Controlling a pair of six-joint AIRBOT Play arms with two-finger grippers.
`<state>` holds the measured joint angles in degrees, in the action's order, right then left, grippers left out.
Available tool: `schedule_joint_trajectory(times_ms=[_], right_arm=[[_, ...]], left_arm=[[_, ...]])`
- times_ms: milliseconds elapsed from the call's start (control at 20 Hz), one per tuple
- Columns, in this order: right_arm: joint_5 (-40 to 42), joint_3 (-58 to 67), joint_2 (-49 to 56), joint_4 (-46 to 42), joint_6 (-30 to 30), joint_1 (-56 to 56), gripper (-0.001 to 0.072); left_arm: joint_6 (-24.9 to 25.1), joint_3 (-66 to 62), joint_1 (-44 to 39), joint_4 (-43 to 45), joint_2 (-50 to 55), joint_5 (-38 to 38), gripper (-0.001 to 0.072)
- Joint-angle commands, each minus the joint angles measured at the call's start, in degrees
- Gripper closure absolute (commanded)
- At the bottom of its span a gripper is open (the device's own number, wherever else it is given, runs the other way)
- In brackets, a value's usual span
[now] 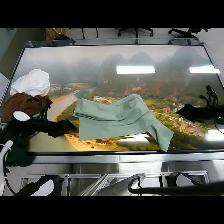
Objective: Fold the shirts.
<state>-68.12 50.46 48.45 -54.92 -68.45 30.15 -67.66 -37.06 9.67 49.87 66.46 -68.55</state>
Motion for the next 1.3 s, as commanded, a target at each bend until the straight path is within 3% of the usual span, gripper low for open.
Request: schedule_joint_trajectory(times_ms=[0, 250, 300, 350, 400, 450, 650, 700, 900, 950, 1000, 1250], right_arm=[[-1.97, -2.89, 1.51, -1.49, -1.51, 3.43, 0.0317], [-4.87, -3.39, 5.7, -1.44, -2.03, 3.32, 0.0309], [-5.86, -3.8, 6.45, -1.51, -1.84, 3.32, 0.0193], [-6.64, -4.28, 7.15, -1.46, -1.84, 3.3, 0.0089], [-6.99, -4.87, 7.58, -1.4, -1.86, 3.3, 0.0088], [-6.84, -5.75, 7.78, -1.2, -1.86, 3.23, 0.0089], [-5.27, -9.51, 9.9, 2.73, 0.33, 3.1, 0.01], [-4.9, -9.7, 10.91, 2.91, 0.85, 2.82, 0.012], [-4.59, -9.7, 13.73, 4.04, 2.62, 2.47, 0.0277], [-4.9, -9.7, 13.75, 5.18, 3.82, 2.49, 0.0537], [-5.49, -9.7, 13.73, 7.15, 5.51, 2.49, 0.0678], [-10.73, -7.02, 13.27, 23.89, 12.33, 2.6, 0.0688]], left_arm=[[1.88, 10.21, -4.83, -4.83, -1.7, 12.35, 0.002], [3.28, 6.58, -14.51, -7.98, 8.44, 14.6, 0.0023], [3.26, 5.05, -16.02, -7.96, 10.16, 14.51, 0.0166], [3.26, 3.56, -17.14, -7.89, 11.37, 14.29, 0.0367], [3.26, 2.03, -17.84, -7.89, 12.17, 14.1, 0.0539], [3.17, 0.85, -18.21, -7.87, 12.37, 14.05, 0.0604], [3.1, -2.51, -17.09, -7.76, 12.35, 12.11, 0.0606], [3.28, -2.78, -16.55, -7.69, 12.35, 11.32, 0.0697], [3.37, -2.8, -13.18, -7.45, 12.33, 8.46, 0.0698], [3.43, -2.8, -12.33, -7.48, 12.33, 8.04, 0.0698], [3.56, -2.8, -11.41, -7.48, 12.15, 7.91, 0.0698], [3.39, -4.52, -7.02, -8.33, 3.56, 5.77, 0.0699]])
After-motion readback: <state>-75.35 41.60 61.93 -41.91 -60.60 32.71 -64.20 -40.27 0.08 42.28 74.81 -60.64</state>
